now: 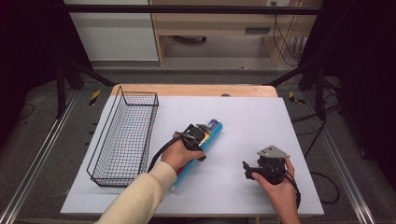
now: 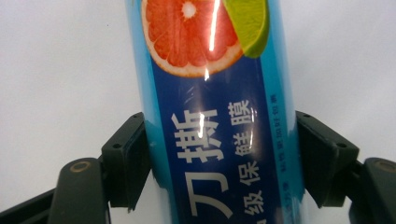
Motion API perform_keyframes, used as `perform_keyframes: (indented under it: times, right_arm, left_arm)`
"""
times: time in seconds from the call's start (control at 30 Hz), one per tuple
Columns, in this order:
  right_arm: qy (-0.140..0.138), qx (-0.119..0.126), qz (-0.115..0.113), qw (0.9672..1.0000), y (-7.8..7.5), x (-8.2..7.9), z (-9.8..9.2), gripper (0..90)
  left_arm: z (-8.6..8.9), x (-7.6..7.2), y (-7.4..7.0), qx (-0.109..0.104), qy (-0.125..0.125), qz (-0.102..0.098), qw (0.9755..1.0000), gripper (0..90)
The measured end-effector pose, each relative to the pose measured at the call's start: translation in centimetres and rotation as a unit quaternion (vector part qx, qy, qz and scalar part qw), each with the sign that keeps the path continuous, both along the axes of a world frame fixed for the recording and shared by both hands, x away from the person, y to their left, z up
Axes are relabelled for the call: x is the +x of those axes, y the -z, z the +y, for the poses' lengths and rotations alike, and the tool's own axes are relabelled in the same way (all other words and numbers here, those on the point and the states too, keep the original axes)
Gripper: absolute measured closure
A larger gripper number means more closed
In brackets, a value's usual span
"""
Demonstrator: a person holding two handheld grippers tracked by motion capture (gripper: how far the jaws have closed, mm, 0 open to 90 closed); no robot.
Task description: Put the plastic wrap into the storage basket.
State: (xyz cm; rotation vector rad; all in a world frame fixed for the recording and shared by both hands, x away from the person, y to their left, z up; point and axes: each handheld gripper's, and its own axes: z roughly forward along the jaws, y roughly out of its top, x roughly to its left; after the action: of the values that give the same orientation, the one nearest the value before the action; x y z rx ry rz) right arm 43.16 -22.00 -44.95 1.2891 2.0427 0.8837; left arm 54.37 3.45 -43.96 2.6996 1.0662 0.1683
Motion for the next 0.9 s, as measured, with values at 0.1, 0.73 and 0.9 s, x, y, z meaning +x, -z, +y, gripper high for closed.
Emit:
perform_keyframes:
  times: [0.1, 0.73, 0.9]
  right_arm:
    - [0.0, -0.001, 0.0, 1.0, 0.02, 0.01, 0.01, 9.6]
    - [-0.007, -0.003, 0.003, 1.0, 0.13, 0.05, 0.15, 9.4]
    - [-0.007, -0.001, 0.004, 1.0, 0.11, 0.02, 0.18, 9.4]
  left_arm:
    - [-0.08, -0.01, 0.07, 0.003, 0.001, -0.002, 1.0, 27.1]
    - [-0.32, 0.04, 0.43, 0.008, 0.001, -0.006, 0.9999, 26.8]
    - [-0.3, 0.07, 0.55, 0.009, 0.002, -0.005, 1.0, 27.2]
